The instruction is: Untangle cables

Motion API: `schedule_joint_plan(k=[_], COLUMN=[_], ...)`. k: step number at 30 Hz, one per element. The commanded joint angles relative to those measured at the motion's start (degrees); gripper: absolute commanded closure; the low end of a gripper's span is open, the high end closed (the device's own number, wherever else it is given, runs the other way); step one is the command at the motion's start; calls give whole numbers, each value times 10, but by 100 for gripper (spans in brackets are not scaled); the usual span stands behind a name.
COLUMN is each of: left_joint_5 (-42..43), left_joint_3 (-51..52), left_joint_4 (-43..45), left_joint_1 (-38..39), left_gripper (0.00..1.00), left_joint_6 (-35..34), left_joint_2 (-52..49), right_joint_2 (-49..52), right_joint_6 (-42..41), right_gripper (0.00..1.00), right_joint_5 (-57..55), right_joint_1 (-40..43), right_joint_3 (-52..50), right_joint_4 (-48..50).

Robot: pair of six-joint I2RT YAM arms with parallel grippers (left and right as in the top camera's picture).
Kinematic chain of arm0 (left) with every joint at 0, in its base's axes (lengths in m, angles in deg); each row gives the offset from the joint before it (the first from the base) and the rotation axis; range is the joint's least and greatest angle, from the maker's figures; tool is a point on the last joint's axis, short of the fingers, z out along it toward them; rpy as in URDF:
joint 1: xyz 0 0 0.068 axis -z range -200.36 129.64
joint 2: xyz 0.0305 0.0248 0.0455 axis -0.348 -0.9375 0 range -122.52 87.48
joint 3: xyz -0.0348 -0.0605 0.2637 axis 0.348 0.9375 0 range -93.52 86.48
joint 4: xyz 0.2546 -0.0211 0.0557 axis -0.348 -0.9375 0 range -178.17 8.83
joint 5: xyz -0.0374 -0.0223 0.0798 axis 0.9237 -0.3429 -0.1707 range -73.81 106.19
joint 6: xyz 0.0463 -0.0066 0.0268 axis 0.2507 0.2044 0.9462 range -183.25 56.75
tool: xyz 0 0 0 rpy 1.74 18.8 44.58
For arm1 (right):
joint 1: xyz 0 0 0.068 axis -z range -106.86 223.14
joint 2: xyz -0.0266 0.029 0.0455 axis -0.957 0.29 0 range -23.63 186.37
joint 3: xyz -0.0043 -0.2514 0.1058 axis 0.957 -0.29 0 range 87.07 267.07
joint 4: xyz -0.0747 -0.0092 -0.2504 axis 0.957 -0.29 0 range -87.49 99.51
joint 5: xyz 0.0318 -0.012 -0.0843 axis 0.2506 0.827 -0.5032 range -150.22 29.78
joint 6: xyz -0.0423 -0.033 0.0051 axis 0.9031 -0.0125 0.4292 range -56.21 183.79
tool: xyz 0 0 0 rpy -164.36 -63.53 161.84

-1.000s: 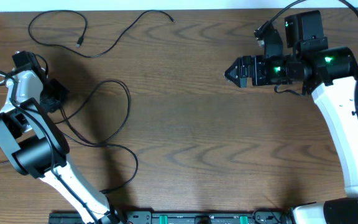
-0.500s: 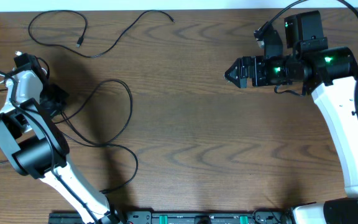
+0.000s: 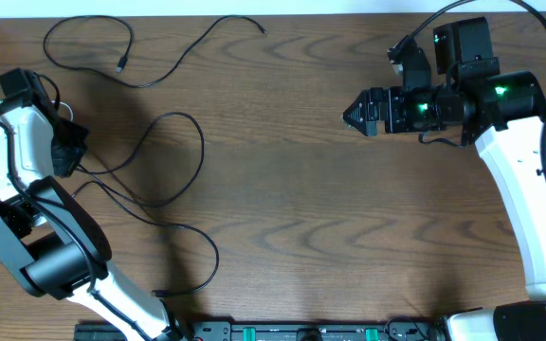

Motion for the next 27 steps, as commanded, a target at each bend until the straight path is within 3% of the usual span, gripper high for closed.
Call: schedule_joint_plan(k=[1, 5, 7, 18, 27], left_joint_5=[-27, -27, -27, 0, 136], left_joint_3=[1, 1, 1, -38, -45], left_joint_4=[-9, -12, -7, 19, 81], left_joint_1=[-3, -3, -4, -66, -160], left_gripper=[89, 38, 25, 23, 23], left_joint_6=[-16, -14, -1, 56, 139], left_joint_2=[-8, -8, -8, 14, 80], right_joint_2=[3, 3, 3, 3, 3], right_joint_6=[-5, -5, -5, -1, -1], right_gripper=[1, 1, 1, 1, 1], right_joint_5=[0, 0, 0, -1, -1], right_joint_1=[-7, -7, -7, -7, -7], right_joint_3=[1, 1, 1, 1, 1], right_joint_4=[-2, -2, -2, -2, 2])
